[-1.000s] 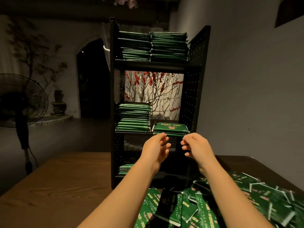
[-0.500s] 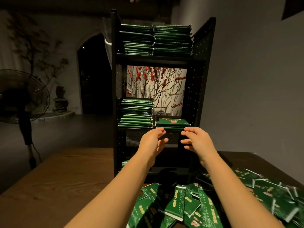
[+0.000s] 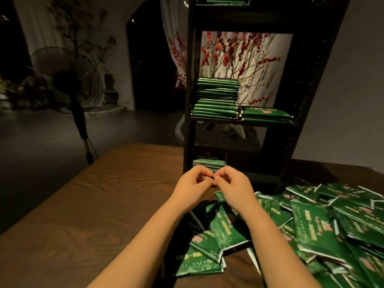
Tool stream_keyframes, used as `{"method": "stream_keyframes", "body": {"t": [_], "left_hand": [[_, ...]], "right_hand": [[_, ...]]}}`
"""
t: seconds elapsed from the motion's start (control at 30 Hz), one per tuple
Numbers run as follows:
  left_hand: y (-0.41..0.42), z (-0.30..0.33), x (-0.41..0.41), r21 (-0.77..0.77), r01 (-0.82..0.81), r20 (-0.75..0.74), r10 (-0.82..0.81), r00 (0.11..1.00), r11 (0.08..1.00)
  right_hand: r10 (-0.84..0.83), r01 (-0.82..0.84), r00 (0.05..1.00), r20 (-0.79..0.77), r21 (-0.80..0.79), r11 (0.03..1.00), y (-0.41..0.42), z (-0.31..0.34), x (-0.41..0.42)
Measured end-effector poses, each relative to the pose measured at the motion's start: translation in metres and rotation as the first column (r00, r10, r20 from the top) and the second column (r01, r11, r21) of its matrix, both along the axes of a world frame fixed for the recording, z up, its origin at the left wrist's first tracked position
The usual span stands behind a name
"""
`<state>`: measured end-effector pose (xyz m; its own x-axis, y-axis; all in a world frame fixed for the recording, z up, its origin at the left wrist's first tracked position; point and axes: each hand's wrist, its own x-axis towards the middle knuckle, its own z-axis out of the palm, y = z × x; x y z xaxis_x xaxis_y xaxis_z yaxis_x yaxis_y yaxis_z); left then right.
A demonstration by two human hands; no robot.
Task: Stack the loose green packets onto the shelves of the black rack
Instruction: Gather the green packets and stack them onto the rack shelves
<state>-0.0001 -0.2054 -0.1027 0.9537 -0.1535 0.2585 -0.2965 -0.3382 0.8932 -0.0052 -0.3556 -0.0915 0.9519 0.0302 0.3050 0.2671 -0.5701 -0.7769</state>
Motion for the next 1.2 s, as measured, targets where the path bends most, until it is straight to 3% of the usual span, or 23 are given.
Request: {"method": "stream_keyframes", "body": {"t": [0.13, 0.27, 0.37, 0.53, 0.63, 0.73, 0.83, 0.9, 0.97, 1.1, 1.2], "left_hand": [[0.033, -0.035, -0.010, 0.192, -0.010, -0.041, 0.019, 0.999, 0.981], [0.053, -0.040, -0.022, 0.473, 0.213, -0.228, -0.114, 0.967, 0.855], [0.051, -0.040, -0.027, 0.549, 0.265, -0.295, -0.112, 0.949, 0.793], [0.043, -0.051, -0.026, 0.532, 0.169, -0.166, -0.093, 0.982, 0.830], [0.051, -0.062, -0.021, 0.378, 0.168, -0.168, -0.111, 0.980, 0.910], [0.057, -0.066, -0.019, 0.228, 0.157, -0.153, -0.124, 0.980, 0.961], [0.060, -0.062, -0.019, 0.381, 0.117, -0.140, -0.068, 0.988, 0.917], [0.063, -0.059, -0.020, 0.550, 0.105, -0.140, -0.032, 0.990, 0.828], [0.066, -0.058, -0.021, 0.603, 0.113, -0.147, -0.029, 0.989, 0.790], [0.073, -0.062, -0.019, 0.440, 0.101, -0.175, -0.026, 0.984, 0.892], [0.077, -0.059, -0.023, 0.272, 0.102, -0.199, -0.048, 0.979, 0.957]], "right_hand": [[-0.024, 0.022, 0.999, -0.040, -0.056, 0.998, 0.013, -0.030, -0.004], [-0.060, 0.046, 0.997, -0.039, -0.295, 0.954, 0.008, -0.039, -0.009], [-0.018, -0.047, 0.990, -0.139, -0.453, 0.890, 0.002, -0.042, -0.010], [0.051, -0.150, 0.982, -0.182, -0.585, 0.797, 0.016, -0.057, -0.009], [0.076, -0.166, 0.983, -0.167, -0.627, 0.762, 0.026, -0.061, -0.006], [0.067, -0.085, 0.996, -0.052, -0.646, 0.758, 0.029, -0.063, -0.003], [0.016, 0.059, 0.991, 0.130, -0.549, 0.834, 0.025, -0.063, 0.000], [-0.034, 0.151, 0.961, 0.276, -0.412, 0.899, 0.020, -0.062, 0.000], [-0.085, 0.200, 0.913, 0.400, -0.255, 0.946, 0.014, -0.059, 0.000], [-0.163, 0.116, 0.841, 0.517, 0.121, 0.986, 0.008, -0.053, -0.003], [-0.183, -0.036, 0.902, 0.391, 0.489, 0.871, 0.008, -0.048, -0.009]]}}
